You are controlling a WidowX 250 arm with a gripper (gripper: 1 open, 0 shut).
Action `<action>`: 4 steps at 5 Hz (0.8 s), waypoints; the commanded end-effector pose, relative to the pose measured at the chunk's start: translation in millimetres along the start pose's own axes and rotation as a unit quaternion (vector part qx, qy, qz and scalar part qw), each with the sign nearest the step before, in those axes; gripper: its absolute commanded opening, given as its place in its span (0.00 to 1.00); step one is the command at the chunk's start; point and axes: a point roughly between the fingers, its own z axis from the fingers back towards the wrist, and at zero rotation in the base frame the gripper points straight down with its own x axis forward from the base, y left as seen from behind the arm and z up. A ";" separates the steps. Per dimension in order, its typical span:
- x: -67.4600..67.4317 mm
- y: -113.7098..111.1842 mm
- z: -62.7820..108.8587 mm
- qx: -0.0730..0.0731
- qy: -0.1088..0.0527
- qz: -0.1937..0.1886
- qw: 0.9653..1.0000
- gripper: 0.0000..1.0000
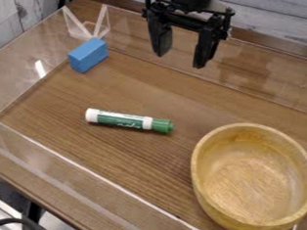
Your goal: Put the green marker in the brown bowl
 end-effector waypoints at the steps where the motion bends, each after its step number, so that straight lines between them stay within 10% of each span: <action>1: -2.0 1.5 -6.4 0.002 0.006 -0.069 0.998 1.00; 2: -5.8 5.0 -14.3 0.006 0.006 -0.173 0.985 1.00; 4: -7.0 14.7 -28.7 0.015 0.002 -0.320 0.947 1.00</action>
